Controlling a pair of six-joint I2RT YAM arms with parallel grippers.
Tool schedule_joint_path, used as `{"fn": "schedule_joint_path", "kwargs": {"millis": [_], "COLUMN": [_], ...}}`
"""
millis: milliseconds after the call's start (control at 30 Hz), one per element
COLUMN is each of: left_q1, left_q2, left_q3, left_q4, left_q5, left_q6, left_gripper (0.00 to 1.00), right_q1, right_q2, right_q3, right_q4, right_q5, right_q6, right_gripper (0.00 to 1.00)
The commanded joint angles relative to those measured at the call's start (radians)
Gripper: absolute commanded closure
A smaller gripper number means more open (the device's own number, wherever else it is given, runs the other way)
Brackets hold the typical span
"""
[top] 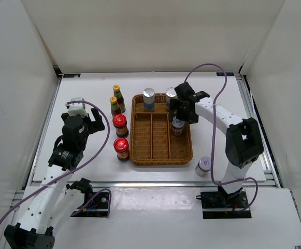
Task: Organize the condiment bottles
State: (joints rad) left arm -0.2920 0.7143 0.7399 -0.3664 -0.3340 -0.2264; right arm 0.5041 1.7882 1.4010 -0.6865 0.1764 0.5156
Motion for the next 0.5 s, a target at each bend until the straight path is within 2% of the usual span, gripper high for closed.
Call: {"fn": "schedule_joint_path", "kwargs": {"millis": [0, 200, 333, 467], "left_q1": [-0.006, -0.006, -0.006, -0.006], "left_q2": [-0.015, -0.015, -0.015, -0.024], "left_q3": [0.026, 0.026, 0.026, 0.026], "left_q4": [-0.002, -0.002, -0.002, -0.002], "left_q5": [-0.011, -0.011, -0.002, -0.002], "left_q6": [-0.002, -0.002, -0.011, -0.011], "left_gripper": [0.0, 0.0, 0.0, 0.0], "right_q1": [-0.013, -0.013, -0.032, -0.093], "right_q2": [-0.05, -0.295, -0.466, -0.64], "right_q3": [0.078, -0.019, -0.164, -0.351], "right_q4": [-0.056, -0.179, -0.271, -0.332], "right_q5": [0.032, 0.126, 0.126, 0.042], "right_q6": [-0.032, -0.071, 0.017, 0.135], "right_gripper": [0.0, 0.0, 0.0, 0.0]}}
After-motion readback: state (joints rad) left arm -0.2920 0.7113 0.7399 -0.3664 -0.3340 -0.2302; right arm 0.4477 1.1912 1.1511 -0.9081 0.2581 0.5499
